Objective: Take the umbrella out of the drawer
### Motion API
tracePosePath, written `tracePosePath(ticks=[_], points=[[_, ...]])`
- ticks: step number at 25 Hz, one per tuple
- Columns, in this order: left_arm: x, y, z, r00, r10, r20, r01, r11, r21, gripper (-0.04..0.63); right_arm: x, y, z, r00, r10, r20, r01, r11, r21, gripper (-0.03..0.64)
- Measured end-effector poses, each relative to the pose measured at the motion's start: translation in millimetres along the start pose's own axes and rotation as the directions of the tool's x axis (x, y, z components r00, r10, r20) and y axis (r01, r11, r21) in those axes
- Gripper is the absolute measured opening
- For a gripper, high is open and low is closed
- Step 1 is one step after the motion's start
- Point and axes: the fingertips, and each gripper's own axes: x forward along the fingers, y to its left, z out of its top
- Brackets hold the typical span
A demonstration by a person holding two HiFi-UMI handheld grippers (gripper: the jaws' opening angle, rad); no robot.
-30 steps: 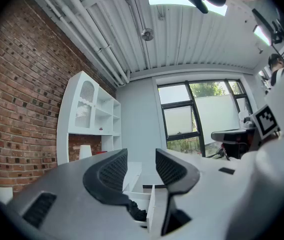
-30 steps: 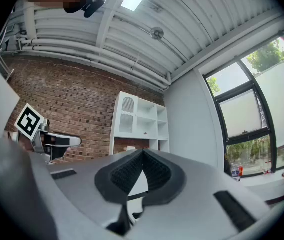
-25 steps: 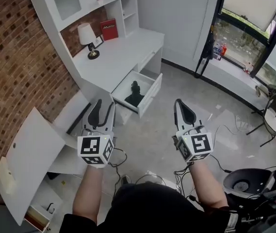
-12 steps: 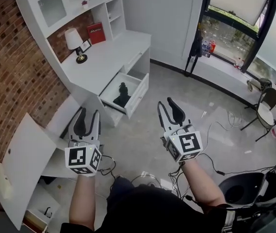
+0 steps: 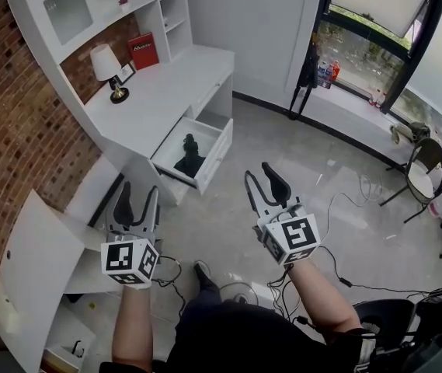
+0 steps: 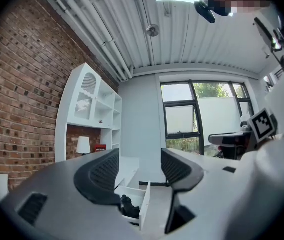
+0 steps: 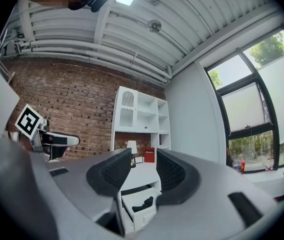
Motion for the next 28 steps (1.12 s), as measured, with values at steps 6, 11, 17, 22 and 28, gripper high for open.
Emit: tracePosePath(ticks=[6, 11, 17, 22, 28], points=[[56, 54, -14, 1.000, -0.011, -0.001, 0.011, 0.999, -0.047, 0.242, 64, -7, -15, 0.999, -0.035, -0.041, 0.035, 0.999, 0.004, 0.141], [91, 108, -18, 1.000, -0.022, 0.004, 0.023, 0.997, -0.074, 0.242, 121, -4, -18, 0.995, -0.078, -0.059, 0.079, 0.997, 0.011, 0.141], [116, 170, -26, 1.000, -0.011, 0.013, 0.013, 0.994, -0.104, 0.242, 179, 19, -24, 0.993, -0.070, -0.098, 0.069, 0.998, -0.008, 0.141], [122, 202, -31, 1.000, 0.009, 0.021, -0.006, 0.990, -0.138, 0.242, 211, 31, -25, 0.991, -0.053, -0.125, 0.052, 0.999, -0.010, 0.141], [129, 229, -33, 0.999, 0.044, 0.026, -0.039, 0.989, -0.143, 0.242, 244, 38, -26, 0.993, -0.030, -0.111, 0.030, 1.000, -0.003, 0.141]])
